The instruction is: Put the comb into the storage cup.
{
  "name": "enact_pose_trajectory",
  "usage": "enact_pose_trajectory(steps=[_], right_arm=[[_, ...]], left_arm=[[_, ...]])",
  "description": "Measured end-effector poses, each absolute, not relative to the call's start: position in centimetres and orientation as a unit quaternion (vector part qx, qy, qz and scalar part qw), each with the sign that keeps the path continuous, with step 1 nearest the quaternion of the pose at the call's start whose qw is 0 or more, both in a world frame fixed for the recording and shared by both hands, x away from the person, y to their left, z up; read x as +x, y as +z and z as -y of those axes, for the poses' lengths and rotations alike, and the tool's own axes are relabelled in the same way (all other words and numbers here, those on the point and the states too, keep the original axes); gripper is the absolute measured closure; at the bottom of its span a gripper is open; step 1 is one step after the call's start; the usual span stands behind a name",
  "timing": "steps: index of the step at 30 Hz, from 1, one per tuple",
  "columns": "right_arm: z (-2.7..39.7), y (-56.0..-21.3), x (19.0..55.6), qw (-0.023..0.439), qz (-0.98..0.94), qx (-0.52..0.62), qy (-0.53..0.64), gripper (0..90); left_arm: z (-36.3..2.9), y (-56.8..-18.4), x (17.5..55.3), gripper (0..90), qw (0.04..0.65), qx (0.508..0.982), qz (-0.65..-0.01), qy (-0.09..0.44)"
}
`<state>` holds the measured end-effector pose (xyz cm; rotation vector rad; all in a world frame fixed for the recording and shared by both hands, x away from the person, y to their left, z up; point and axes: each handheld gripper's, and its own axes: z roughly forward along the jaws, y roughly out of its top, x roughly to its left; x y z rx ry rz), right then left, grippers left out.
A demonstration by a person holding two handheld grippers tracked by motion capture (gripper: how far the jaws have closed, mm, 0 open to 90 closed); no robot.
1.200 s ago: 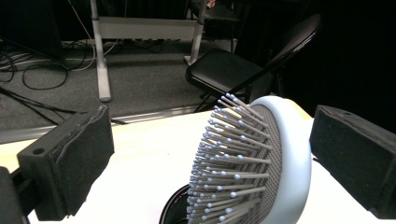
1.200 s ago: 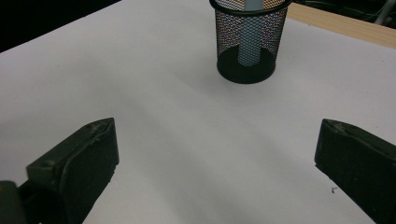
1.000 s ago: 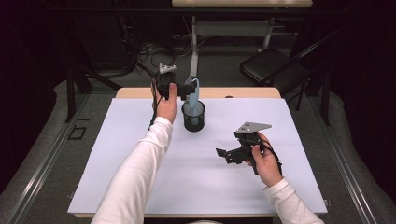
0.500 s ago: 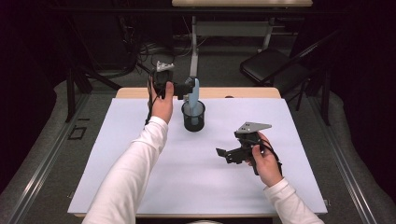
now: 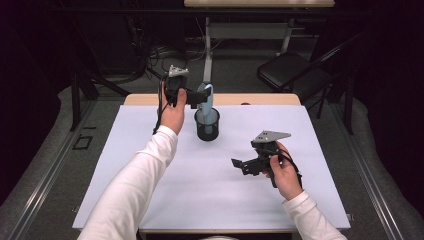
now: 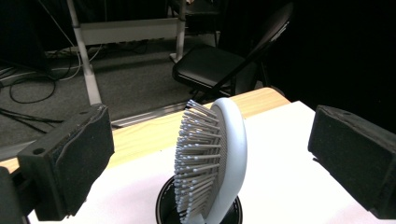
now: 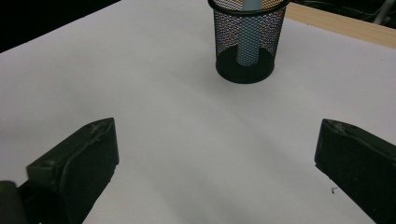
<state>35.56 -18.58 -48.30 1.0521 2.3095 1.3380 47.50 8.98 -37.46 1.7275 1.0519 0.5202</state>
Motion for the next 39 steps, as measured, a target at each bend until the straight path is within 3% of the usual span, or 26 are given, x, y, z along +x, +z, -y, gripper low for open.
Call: enact_pose_trajectory(steps=[39], right_arm=[[19.4,-48.0,35.9,0.134,-0.79,0.369,0.471,0.0]], left_arm=[[-10.7,-36.6,43.6,0.5,0.488,0.755,-0.393,0.191]])
